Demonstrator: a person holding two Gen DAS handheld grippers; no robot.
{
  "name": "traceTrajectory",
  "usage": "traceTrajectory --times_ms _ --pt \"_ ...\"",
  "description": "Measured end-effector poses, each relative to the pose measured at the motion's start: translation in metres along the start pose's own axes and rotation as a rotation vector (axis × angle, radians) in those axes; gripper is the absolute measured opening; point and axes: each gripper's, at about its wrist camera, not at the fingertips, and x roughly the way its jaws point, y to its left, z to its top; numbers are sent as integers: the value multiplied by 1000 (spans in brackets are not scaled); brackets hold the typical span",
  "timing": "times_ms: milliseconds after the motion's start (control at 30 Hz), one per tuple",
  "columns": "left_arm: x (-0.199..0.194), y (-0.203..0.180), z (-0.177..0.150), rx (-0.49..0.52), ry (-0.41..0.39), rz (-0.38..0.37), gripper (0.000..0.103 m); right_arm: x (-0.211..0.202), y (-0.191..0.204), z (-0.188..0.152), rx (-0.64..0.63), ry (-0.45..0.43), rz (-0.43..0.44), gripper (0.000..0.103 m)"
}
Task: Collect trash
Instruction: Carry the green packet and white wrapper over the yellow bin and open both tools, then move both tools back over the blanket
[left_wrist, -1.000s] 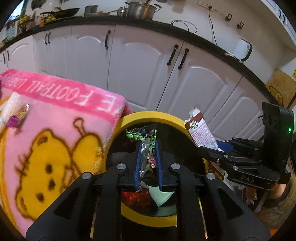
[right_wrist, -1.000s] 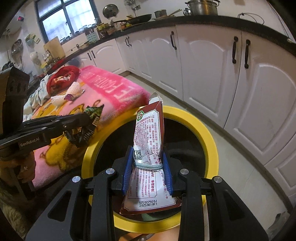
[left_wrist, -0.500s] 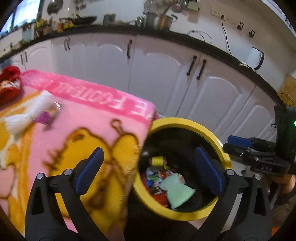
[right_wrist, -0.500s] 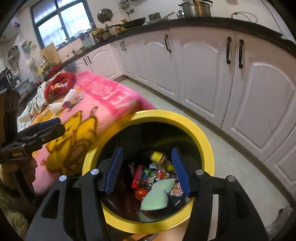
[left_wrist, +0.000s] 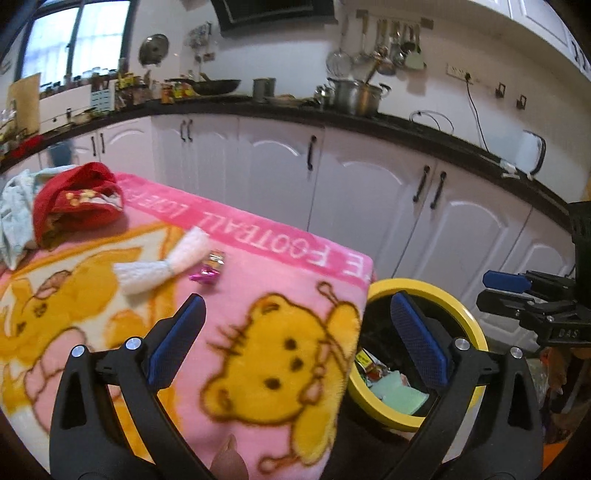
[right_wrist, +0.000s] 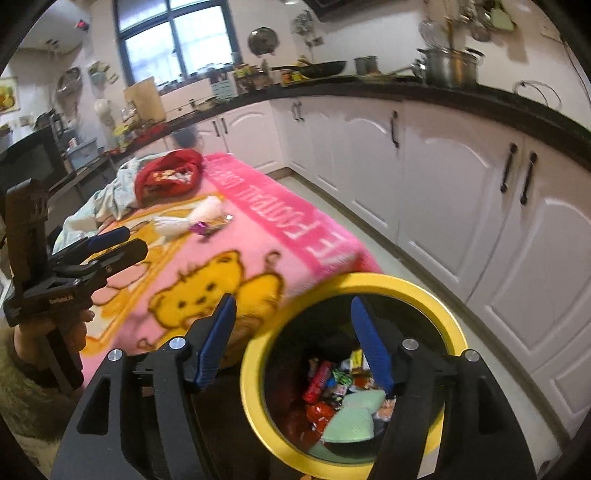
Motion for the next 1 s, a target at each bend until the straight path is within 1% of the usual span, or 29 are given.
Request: traceTrajectory --times_ms 200,367,600,767,1000 --pt "-19 22 0 -32 -33 33 92 6 32 12 -56 -2 28 66" --pt "-34 48 -1 -46 -50 83 92 16 57 25 -84 6 68 66" --pt "-52 89 2 -86 -84 152 92 34 97 46 -170 3 86 66" --pt "-57 117 6 -110 -97 192 92 54 115 58 -190 20 104 66" --pt "-46 152 9 -132 -84 217 92 88 125 78 -182 32 75 66"
